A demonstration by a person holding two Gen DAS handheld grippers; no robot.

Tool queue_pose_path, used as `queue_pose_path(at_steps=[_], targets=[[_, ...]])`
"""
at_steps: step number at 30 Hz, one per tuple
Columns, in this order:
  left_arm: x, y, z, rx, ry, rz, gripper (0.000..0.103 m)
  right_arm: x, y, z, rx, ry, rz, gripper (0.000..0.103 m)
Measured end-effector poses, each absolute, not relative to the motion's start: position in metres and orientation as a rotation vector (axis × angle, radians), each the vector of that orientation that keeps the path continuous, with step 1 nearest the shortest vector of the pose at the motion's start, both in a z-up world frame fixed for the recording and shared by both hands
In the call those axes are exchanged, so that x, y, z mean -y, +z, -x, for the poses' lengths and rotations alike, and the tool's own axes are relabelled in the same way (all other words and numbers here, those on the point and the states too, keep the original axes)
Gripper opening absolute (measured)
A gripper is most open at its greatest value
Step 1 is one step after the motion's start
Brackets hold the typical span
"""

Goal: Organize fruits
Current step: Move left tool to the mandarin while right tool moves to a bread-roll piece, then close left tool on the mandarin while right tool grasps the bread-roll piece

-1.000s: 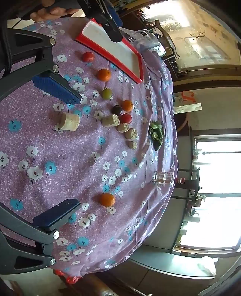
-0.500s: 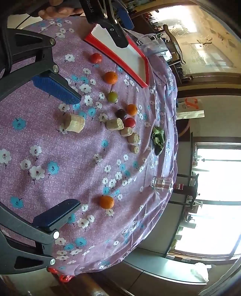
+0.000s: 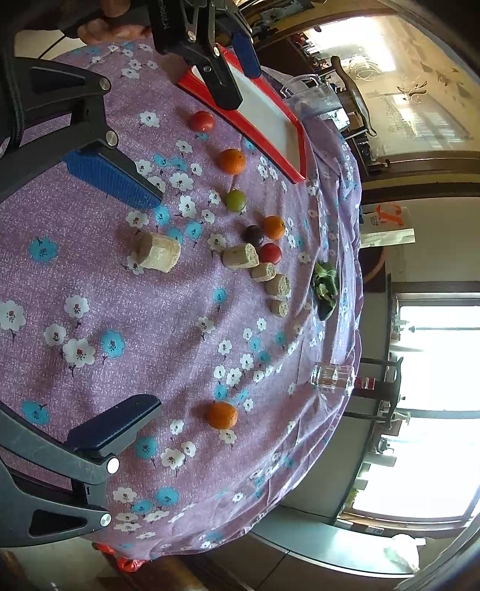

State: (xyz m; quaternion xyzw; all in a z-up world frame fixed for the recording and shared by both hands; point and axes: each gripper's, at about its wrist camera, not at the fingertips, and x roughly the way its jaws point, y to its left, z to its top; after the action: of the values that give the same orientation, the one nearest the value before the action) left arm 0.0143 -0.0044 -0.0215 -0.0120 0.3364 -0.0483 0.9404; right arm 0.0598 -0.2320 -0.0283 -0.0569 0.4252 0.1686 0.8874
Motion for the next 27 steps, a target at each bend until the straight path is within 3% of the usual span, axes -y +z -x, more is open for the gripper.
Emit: queue_pose_path(at_steps=[6, 13, 21, 23, 27], targets=[[-0.010, -0.028, -0.055, -0.758, -0.132, 0.025, 0.100, 0.225, -0.046, -0.069, -0.958, 0.433, 0.070, 0.083], [-0.024, -0.051, -0.107, -0.874, -0.126, -0.038, 0.067, 0.207, -0.064, -0.079, -1.019, 0.494, 0.050, 0.064], [-0.010, -0.076, -0.153, -0.936, -0.097, -0.101, 0.061, 0.186, -0.082, -0.091, -1.066, 0.513, 0.099, 0.051], [-0.003, -0.089, -0.152, -0.939, -0.093, -0.112, 0.061, 0.183, -0.088, -0.095, -1.084, 0.508, 0.107, 0.043], [-0.004, -0.099, -0.160, -0.962, -0.107, -0.083, 0.045, 0.182, -0.092, -0.098, -1.079, 0.492, 0.118, 0.032]])
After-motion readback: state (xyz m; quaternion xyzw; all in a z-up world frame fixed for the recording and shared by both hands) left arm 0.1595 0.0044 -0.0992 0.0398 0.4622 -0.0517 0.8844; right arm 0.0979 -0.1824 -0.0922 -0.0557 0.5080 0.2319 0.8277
